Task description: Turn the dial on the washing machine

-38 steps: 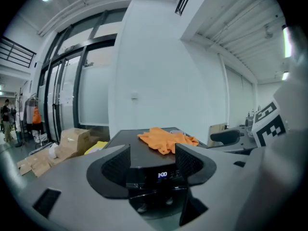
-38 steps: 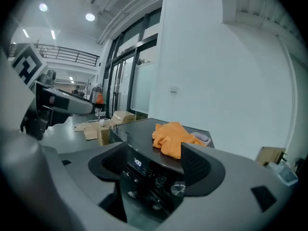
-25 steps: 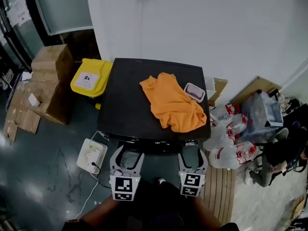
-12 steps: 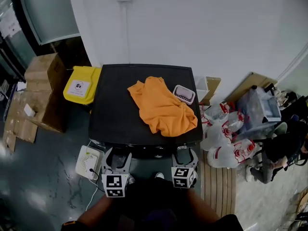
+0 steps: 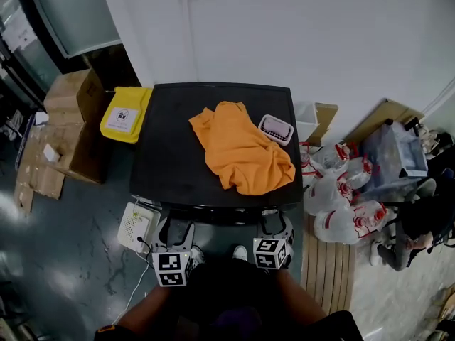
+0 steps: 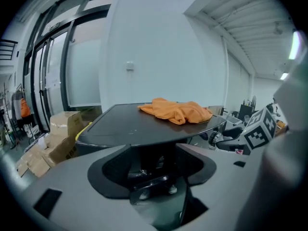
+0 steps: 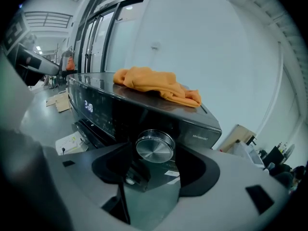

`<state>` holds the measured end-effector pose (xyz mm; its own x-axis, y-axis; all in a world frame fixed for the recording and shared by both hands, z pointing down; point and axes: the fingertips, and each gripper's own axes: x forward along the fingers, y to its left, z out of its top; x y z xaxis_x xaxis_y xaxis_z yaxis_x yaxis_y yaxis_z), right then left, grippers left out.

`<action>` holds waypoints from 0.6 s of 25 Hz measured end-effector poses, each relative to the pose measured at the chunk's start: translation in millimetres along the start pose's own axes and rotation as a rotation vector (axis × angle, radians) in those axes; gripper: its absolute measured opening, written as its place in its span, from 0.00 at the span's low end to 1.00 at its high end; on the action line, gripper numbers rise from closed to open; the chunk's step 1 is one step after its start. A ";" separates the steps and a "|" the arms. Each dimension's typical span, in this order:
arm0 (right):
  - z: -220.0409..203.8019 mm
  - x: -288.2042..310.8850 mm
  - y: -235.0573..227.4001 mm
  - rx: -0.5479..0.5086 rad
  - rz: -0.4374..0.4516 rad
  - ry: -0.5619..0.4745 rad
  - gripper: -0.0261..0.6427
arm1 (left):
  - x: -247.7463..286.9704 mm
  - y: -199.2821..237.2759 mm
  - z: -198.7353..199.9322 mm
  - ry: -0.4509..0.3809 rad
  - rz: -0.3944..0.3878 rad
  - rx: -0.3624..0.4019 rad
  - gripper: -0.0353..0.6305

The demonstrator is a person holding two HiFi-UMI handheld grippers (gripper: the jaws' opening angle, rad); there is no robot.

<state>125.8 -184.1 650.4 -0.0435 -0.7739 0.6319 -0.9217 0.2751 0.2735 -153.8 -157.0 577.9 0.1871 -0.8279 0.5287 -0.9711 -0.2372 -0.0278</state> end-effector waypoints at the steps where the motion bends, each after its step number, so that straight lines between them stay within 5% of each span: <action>1: 0.0 1.1 -0.2 -0.001 0.001 -0.003 0.47 | -0.1 -1.7 -1.6 0.006 0.001 0.000 0.48; 15: 1.6 7.2 -0.8 0.093 -0.006 0.005 0.45 | -3.1 -4.2 -7.3 0.019 -0.016 0.013 0.48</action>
<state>125.7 -190.7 653.6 -0.0360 -0.7726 0.6339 -0.9537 0.2160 0.2091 -151.4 -149.8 582.6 0.1998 -0.8139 0.5456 -0.9660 -0.2570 -0.0297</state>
